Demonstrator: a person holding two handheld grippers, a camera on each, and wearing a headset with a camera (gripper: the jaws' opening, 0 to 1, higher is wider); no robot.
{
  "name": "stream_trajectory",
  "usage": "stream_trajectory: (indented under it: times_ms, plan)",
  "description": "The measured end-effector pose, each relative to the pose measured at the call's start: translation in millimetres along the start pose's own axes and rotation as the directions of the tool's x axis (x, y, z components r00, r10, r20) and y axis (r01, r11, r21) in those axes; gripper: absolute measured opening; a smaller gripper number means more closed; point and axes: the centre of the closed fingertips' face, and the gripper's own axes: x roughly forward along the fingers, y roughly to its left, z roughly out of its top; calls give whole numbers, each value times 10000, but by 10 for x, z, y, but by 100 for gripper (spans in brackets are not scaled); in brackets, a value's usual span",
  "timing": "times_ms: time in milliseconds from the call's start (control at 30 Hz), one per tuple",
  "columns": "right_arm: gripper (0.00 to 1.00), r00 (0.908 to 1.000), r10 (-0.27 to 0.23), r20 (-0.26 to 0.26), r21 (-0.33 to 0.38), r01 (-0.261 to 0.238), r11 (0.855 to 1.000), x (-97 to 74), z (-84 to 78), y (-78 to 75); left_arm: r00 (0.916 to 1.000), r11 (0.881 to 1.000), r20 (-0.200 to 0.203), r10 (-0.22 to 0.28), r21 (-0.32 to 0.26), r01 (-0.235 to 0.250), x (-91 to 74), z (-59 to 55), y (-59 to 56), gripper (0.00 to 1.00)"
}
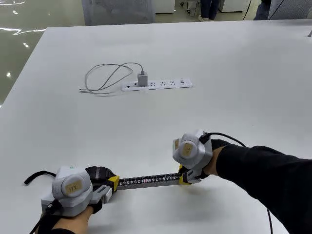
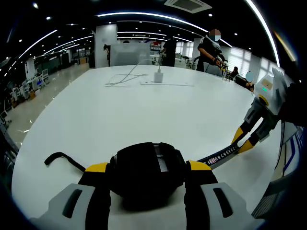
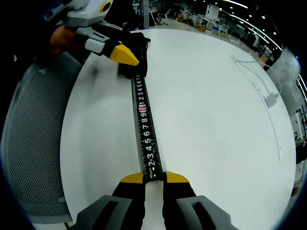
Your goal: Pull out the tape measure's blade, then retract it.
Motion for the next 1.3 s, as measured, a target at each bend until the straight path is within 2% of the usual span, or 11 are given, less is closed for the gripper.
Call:
stream_trajectory:
  times_ms: [200,467,767,1000,1300]
  plan:
    - [10,9998,65,190,-15,-65,10000,3,9,6,9999,9999,10,-111,-42,111,-5,0,3,57]
    - [10,9989,52,475,301,-66,9995,10,45,12,9996,9997,150,-219,-96,220,-15,1,1,56]
    - [10,9983,121,563,146,-129,9998,30,75,14,9996,9997,168,-226,-117,228,-10,2,3,57]
    - [10,9965,225,811,-411,-192,9990,39,103,17,9996,9996,160,-243,-151,246,-10,6,3,57]
    - [10,9965,174,812,-196,-159,9997,59,158,19,9995,9995,181,-247,-192,250,-11,9,6,57]
